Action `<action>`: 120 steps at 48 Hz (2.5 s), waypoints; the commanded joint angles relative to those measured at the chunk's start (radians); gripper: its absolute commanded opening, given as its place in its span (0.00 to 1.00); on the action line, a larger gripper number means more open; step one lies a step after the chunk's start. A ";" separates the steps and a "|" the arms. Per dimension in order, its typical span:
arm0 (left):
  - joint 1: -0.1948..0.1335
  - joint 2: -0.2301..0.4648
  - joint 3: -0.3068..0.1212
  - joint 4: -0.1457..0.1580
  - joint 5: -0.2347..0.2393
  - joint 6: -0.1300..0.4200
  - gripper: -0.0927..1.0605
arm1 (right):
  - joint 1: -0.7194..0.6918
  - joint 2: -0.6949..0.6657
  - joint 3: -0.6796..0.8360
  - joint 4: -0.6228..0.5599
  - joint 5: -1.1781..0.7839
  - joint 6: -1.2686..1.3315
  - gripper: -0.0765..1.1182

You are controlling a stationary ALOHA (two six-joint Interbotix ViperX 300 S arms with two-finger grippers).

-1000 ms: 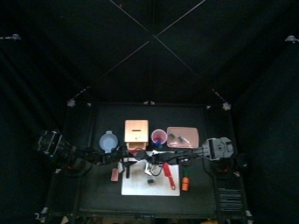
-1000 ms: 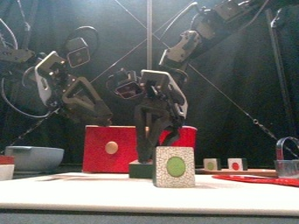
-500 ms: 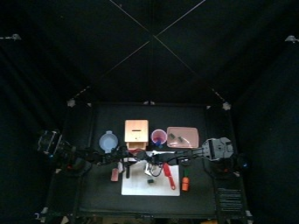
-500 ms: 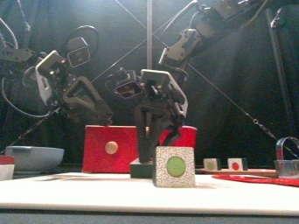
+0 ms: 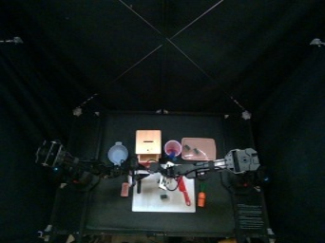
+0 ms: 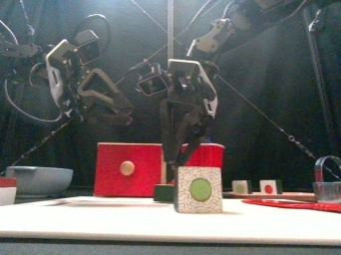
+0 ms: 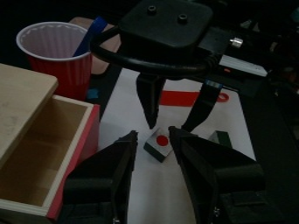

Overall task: Place sushi on board then cut the sushi with the knife then place the pieces on the plate
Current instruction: Place the 4 sushi pieces on the plate

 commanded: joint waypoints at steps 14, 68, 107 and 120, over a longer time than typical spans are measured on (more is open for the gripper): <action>0.002 -0.072 -0.015 -0.112 -0.009 0.000 0.74 | 0.077 -0.092 -0.044 0.152 -0.345 0.017 0.74; 0.048 -0.115 0.011 -0.219 -0.005 0.000 0.74 | 0.031 -0.094 -0.002 0.186 -0.563 0.046 0.82; 0.057 -0.184 0.066 -0.219 -0.005 0.002 0.74 | -0.031 -0.041 -0.060 0.084 0.106 0.028 0.94; 0.080 -0.192 0.066 -0.219 -0.018 0.003 0.74 | -0.023 0.049 -0.133 0.060 0.199 0.025 0.94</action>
